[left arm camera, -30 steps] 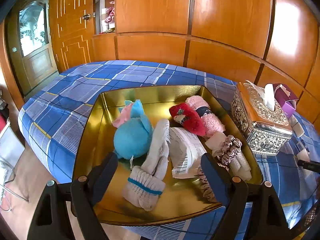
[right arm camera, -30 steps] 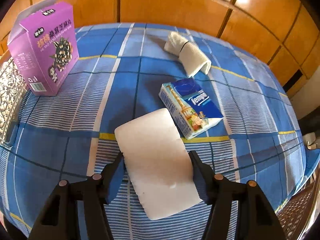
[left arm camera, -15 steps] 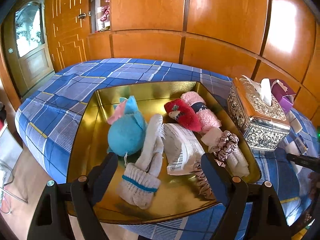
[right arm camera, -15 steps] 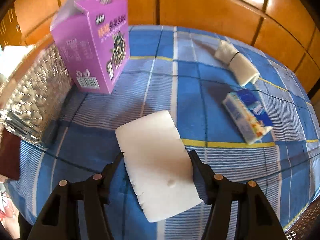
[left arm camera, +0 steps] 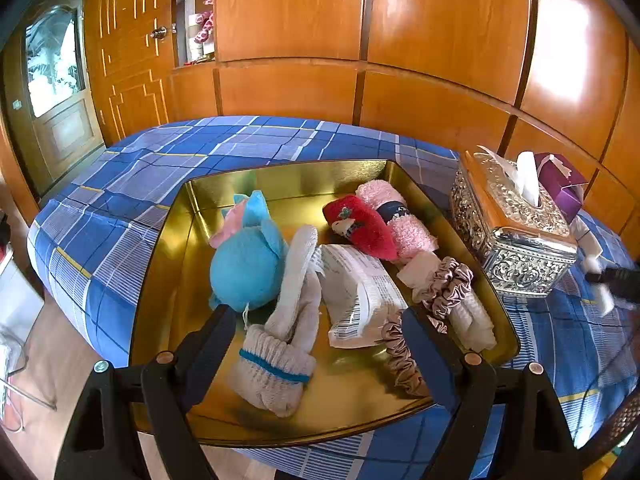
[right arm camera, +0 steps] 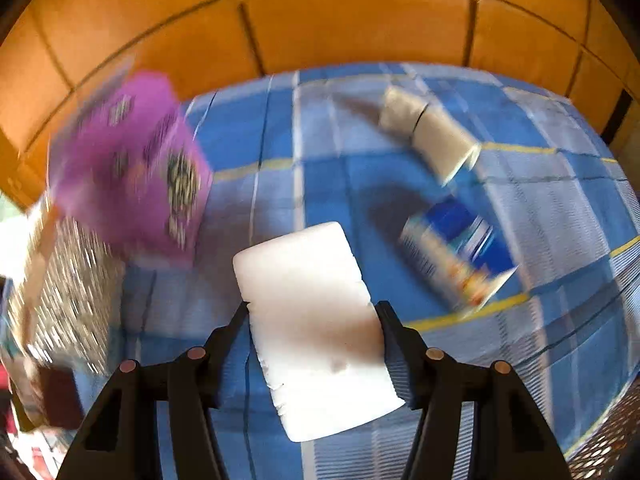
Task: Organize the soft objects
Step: 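Carry the white foam block into the gold tray and open the right tool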
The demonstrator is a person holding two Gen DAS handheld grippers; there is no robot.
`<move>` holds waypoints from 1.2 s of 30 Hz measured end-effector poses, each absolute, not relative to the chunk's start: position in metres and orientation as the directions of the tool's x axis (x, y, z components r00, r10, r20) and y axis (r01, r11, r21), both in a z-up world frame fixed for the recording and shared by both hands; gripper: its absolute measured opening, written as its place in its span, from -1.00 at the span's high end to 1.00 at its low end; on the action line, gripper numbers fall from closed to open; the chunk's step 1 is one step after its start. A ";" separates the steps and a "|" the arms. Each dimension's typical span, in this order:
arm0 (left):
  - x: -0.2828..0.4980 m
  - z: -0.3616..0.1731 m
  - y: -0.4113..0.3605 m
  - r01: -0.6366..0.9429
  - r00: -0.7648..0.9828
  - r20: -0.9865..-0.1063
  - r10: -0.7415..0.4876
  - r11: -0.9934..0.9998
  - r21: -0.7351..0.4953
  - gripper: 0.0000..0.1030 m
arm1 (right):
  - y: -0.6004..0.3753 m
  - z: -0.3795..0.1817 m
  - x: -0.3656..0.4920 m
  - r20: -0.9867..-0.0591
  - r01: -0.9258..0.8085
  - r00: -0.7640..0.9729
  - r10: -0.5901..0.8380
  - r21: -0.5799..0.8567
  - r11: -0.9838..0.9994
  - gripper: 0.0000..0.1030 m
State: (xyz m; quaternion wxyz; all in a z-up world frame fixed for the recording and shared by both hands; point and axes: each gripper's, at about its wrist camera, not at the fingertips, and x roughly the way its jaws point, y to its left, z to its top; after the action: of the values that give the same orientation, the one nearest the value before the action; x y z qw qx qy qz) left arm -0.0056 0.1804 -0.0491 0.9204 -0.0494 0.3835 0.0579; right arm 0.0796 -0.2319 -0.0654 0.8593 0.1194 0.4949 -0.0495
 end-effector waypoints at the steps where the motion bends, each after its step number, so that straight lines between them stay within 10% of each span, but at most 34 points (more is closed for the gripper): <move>1: -0.006 -0.049 0.180 -0.145 0.699 -0.712 0.069 0.988 -0.048 -0.66 | -0.236 -0.056 0.086 -0.862 0.206 0.507 0.019 0.143 0.968 -0.17; 11: -0.005 -0.046 0.186 -0.155 0.702 -0.709 0.074 0.987 -0.050 -0.66 | -0.224 0.093 0.149 -0.719 0.160 0.693 -0.059 0.073 0.984 -0.17; 17: -0.004 -0.042 0.198 -0.183 0.708 -0.700 0.094 0.982 -0.054 -0.66 | -0.131 0.135 0.157 -0.642 -0.135 0.754 0.140 0.057 0.989 -0.17; 26: -0.008 -0.029 0.236 -0.284 0.724 -0.668 0.171 0.957 -0.062 -0.66 | 0.028 0.084 0.116 -0.688 -0.600 0.543 0.481 0.082 0.796 -0.18; 36: -0.011 -0.029 0.278 -0.382 0.706 -0.669 0.232 0.920 -0.085 -0.66 | 0.124 -0.037 0.129 -0.804 -0.508 0.220 0.552 0.389 0.769 -0.25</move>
State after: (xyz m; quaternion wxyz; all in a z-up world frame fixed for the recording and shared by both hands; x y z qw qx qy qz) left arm -0.0106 0.2781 -0.0293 0.9171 -0.1091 0.3449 0.1674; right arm 0.1288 0.1243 -0.0373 0.7808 0.0211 0.5243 0.3392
